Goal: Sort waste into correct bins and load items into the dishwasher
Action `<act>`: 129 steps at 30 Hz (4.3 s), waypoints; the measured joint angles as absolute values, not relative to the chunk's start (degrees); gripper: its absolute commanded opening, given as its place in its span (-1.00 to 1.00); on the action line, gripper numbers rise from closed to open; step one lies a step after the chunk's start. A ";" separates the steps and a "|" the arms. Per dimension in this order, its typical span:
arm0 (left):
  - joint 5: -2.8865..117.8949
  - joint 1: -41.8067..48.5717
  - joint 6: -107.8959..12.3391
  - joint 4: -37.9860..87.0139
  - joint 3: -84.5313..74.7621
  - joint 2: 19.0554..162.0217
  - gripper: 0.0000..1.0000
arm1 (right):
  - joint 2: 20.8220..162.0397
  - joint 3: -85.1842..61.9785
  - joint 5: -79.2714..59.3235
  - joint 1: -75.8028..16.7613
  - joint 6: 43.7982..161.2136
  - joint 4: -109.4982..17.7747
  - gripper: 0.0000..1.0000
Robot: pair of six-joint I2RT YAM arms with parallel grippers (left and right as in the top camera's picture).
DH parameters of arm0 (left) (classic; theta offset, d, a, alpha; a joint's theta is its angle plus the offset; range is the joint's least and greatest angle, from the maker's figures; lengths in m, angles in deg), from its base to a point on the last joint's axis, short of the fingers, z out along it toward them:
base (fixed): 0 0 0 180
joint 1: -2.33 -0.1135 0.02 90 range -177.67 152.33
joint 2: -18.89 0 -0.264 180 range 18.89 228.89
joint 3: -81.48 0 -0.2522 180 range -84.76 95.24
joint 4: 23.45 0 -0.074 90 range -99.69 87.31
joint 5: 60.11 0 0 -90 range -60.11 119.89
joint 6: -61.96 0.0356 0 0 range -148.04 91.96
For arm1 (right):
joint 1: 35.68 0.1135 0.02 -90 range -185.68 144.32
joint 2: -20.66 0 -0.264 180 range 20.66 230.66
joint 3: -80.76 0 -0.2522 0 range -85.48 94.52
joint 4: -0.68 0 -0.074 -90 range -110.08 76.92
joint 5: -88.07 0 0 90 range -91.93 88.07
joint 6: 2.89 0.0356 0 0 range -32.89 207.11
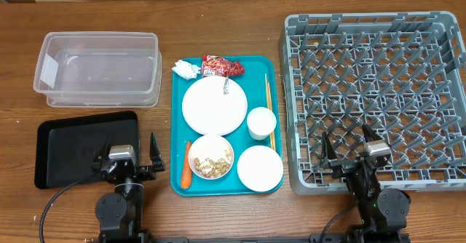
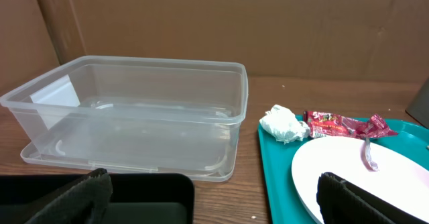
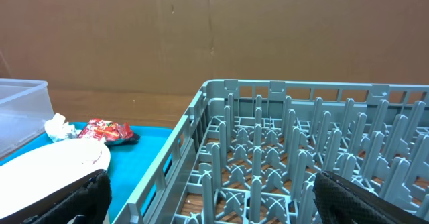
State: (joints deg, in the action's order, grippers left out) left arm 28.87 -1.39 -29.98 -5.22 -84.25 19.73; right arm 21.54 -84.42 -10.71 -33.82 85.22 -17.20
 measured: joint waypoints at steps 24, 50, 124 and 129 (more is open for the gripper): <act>28.87 -1.39 -29.98 -5.22 -84.25 19.73 0.99 | 21.54 -84.42 -10.71 -33.82 85.22 -17.20 1.00; 28.85 -1.39 -30.00 -5.22 -84.25 19.73 0.99 | 21.54 -84.42 -10.71 -33.82 85.22 -17.17 1.00; 30.01 -1.39 -34.72 -5.40 -84.27 19.75 1.00 | 21.50 -84.42 -10.71 -33.82 85.20 -17.17 1.00; 32.35 -1.39 -43.66 -5.51 -84.27 19.75 0.99 | 21.50 -84.42 -11.10 -33.82 85.26 -17.02 1.00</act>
State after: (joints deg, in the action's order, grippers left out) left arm 32.35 -1.39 -43.66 -5.51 -84.27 19.75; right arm 21.50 -84.42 -11.10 -33.82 85.26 -17.02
